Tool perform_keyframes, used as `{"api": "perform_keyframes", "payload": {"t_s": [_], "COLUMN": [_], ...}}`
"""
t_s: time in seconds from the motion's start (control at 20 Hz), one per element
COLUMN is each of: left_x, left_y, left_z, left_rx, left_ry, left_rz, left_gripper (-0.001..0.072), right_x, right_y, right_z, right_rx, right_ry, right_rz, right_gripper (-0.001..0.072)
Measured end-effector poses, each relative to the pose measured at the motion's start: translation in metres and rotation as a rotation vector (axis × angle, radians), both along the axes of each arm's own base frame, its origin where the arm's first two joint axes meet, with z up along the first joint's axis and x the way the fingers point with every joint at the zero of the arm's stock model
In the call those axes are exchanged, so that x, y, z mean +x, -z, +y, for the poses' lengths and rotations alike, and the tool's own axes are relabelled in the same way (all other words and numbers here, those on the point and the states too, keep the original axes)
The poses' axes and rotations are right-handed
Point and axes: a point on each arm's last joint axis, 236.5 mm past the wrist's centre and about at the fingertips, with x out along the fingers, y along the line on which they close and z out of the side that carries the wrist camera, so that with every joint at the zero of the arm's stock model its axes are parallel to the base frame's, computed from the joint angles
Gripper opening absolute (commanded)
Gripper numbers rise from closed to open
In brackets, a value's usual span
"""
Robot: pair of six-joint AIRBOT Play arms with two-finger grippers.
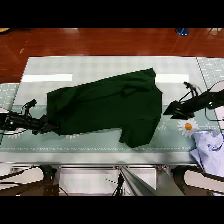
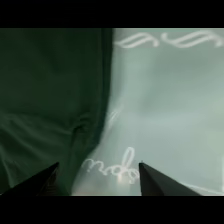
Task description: Fold the shirts.
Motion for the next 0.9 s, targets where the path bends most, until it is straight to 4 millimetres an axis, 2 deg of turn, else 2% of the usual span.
{"api": "perform_keyframes", "payload": {"t_s": [0.1, 0.15, 0.25, 0.3, 0.4, 0.5, 0.55, 0.65, 0.7, 0.75, 0.8, 0.9], "left_x": [-0.001, 0.0, 0.0, 0.001, 0.005, 0.019, 0.029, 0.06, 0.078, 0.095, 0.107, 0.119], "left_y": [-0.004, -0.005, -0.007, -0.008, -0.012, -0.025, -0.038, -0.081, -0.117, -0.156, -0.203, -0.308], "left_z": [-0.003, -0.003, -0.004, -0.005, -0.005, -0.003, 0.0, 0.008, 0.01, 0.013, 0.012, 0.006], "left_rx": [-0.014, -0.018, -0.021, -0.026, -0.031, -0.028, -0.02, 0.008, 0.024, 0.045, 0.066, 0.125], "left_ry": [0.004, 0.002, 0.004, 0.005, 0.006, 0.008, 0.007, 0.006, 0.005, -0.004, -0.013, -0.037], "left_rz": [-0.002, -0.005, -0.01, -0.015, -0.035, -0.089, -0.136, -0.283, -0.389, -0.499, -0.617, -0.884], "left_gripper": [0.0029, 0.0029, 0.0029, 0.0029, 0.0028, 0.0028, 0.0028, 0.0028, 0.0028, 0.0028, 0.0028, 0.0028], "right_x": [-0.003, -0.002, 0.001, 0.005, 0.016, 0.03, 0.039, 0.064, 0.075, 0.088, 0.095, 0.095], "right_y": [0.012, 0.017, 0.025, 0.028, 0.027, 0.006, -0.013, -0.072, -0.109, -0.156, -0.202, -0.312], "right_z": [0.017, 0.025, 0.041, 0.045, 0.058, 0.069, 0.072, 0.075, 0.074, 0.071, 0.067, 0.055], "right_rx": [0.011, 0.008, 0.0, -0.014, -0.008, 0.024, 0.037, 0.055, 0.053, 0.04, 0.014, -0.062], "right_ry": [0.002, 0.01, 0.04, 0.053, 0.086, 0.08, 0.061, 0.014, -0.006, -0.017, -0.026, -0.018], "right_rz": [-0.01, -0.02, -0.03, -0.041, -0.071, -0.126, -0.175, -0.34, -0.44, -0.569, -0.693, -0.969], "right_gripper": [0.0568, 0.0513, 0.0148, 0.0022, 0.0023, 0.0022, 0.0022, 0.0022, 0.0022, 0.0022, 0.0022, 0.0021]}}
